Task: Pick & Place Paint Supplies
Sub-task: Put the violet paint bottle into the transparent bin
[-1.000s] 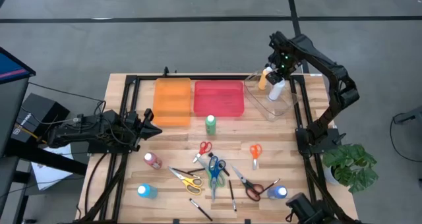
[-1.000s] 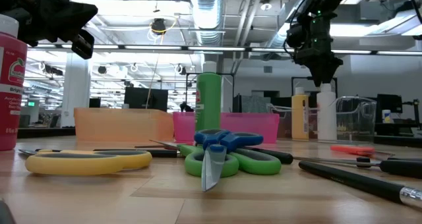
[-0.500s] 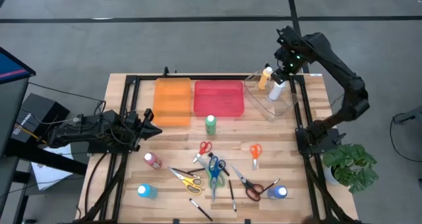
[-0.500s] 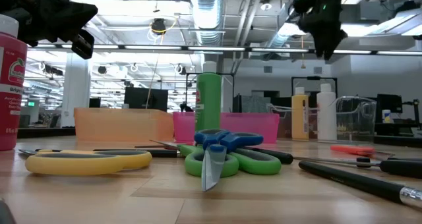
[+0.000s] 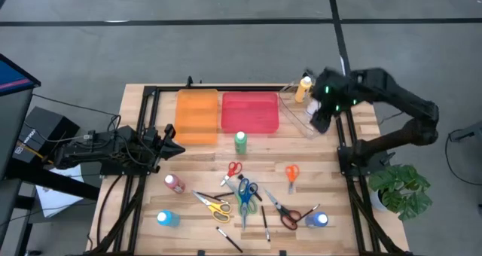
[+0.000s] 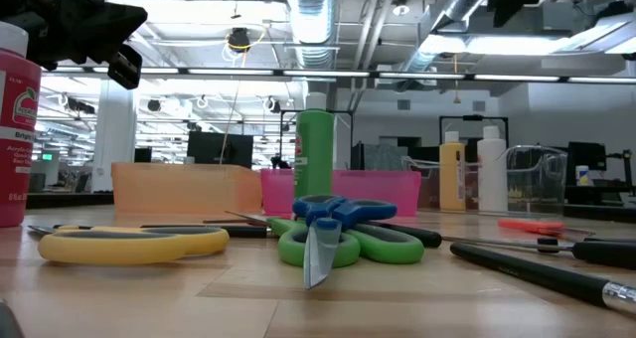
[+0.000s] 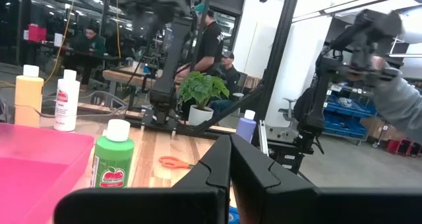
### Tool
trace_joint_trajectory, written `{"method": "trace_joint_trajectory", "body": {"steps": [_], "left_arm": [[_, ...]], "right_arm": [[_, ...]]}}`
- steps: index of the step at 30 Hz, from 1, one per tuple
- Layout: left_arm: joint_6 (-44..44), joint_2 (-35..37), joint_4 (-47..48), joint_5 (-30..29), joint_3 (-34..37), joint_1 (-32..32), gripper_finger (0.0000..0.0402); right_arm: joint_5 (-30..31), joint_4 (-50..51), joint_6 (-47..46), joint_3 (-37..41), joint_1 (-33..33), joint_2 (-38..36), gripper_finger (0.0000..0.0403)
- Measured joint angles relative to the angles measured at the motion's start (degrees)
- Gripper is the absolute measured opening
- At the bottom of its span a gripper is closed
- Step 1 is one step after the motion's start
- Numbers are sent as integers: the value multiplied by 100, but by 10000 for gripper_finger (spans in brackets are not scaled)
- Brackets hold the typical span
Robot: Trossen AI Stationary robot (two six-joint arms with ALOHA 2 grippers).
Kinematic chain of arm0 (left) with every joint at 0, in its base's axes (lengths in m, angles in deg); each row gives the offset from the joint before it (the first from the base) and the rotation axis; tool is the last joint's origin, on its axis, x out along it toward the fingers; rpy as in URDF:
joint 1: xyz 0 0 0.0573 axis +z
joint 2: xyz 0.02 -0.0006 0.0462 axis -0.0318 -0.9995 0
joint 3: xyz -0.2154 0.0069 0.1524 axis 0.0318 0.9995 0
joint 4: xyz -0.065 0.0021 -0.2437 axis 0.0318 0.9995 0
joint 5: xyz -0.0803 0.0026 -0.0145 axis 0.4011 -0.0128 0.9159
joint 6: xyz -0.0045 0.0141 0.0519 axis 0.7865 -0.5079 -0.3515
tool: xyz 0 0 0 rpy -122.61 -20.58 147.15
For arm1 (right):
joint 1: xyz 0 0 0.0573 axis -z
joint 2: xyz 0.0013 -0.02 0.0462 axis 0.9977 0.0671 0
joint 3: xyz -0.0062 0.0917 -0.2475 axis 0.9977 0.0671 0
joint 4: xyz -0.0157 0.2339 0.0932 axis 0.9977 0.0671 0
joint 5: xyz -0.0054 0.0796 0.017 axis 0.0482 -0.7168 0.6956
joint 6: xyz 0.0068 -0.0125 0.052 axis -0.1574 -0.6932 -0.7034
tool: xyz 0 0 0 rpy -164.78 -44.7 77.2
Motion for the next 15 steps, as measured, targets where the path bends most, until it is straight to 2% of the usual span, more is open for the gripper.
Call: {"method": "trace_joint_trajectory", "body": {"steps": [8,15], "left_arm": [[-1,0,-1,0,-1,-2,1],[-1,0,1,-2,-1,-2,1]], "right_arm": [[29,36,-2273,368,-2682,377,213],[33,25,-4129,367,-4380,1004,213]]}}
